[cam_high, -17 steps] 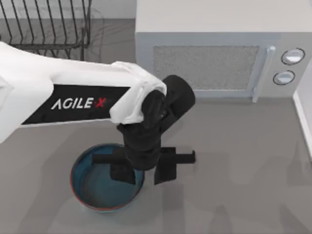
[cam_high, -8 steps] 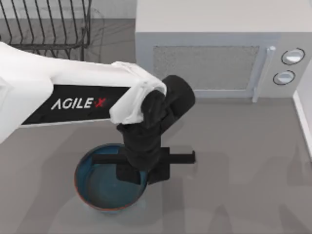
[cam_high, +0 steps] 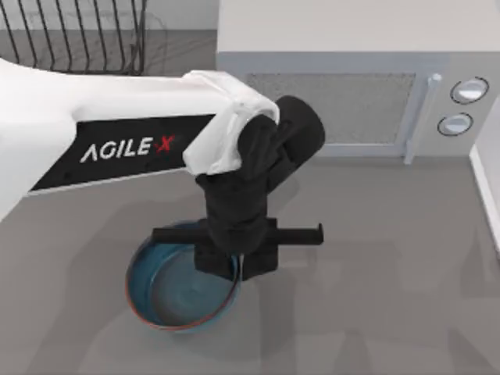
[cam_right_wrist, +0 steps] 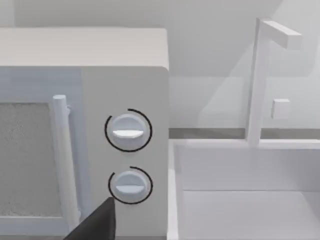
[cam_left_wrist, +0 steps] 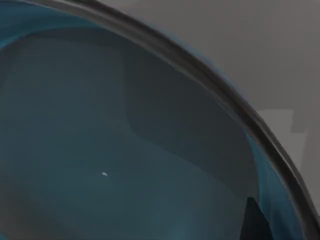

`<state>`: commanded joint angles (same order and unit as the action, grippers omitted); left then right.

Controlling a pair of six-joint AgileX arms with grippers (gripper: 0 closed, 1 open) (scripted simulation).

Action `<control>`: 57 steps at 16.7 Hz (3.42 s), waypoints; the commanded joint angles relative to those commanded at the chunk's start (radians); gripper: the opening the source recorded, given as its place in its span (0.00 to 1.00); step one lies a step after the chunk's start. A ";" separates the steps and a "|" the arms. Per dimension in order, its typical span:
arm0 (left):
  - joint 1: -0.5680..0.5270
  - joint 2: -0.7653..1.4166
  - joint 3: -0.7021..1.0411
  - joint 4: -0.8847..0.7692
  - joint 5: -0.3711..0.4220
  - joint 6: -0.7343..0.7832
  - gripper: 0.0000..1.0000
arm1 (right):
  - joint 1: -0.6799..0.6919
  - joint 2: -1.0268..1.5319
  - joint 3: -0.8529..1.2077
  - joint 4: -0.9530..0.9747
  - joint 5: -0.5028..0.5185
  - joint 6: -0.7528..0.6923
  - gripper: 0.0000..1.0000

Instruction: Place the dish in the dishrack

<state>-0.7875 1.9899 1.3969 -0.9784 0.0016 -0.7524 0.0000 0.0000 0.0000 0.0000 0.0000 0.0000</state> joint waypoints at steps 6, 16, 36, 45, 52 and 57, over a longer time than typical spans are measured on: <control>-0.003 -0.019 0.388 -0.436 0.000 -0.009 0.00 | 0.000 0.000 0.000 0.000 0.000 0.000 1.00; 0.002 -0.057 0.615 -0.671 0.000 -0.005 0.00 | 0.000 0.000 0.000 0.000 0.000 0.000 1.00; 0.898 -0.921 -0.135 0.610 0.145 0.679 0.00 | 0.000 0.000 0.000 0.000 0.000 0.000 1.00; 0.969 -1.100 -0.283 0.753 0.205 0.765 0.00 | 0.000 0.000 0.000 0.000 0.000 0.000 1.00; 0.953 -0.937 -0.290 0.914 0.186 0.764 0.00 | 0.000 0.000 0.000 0.000 0.000 0.000 1.00; 0.919 -0.623 -0.346 1.294 0.153 0.769 0.00 | 0.000 0.000 0.000 0.000 0.000 0.000 1.00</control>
<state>0.1312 1.3674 1.0508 0.3152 0.1549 0.0165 0.0000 0.0000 0.0000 0.0000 0.0000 0.0000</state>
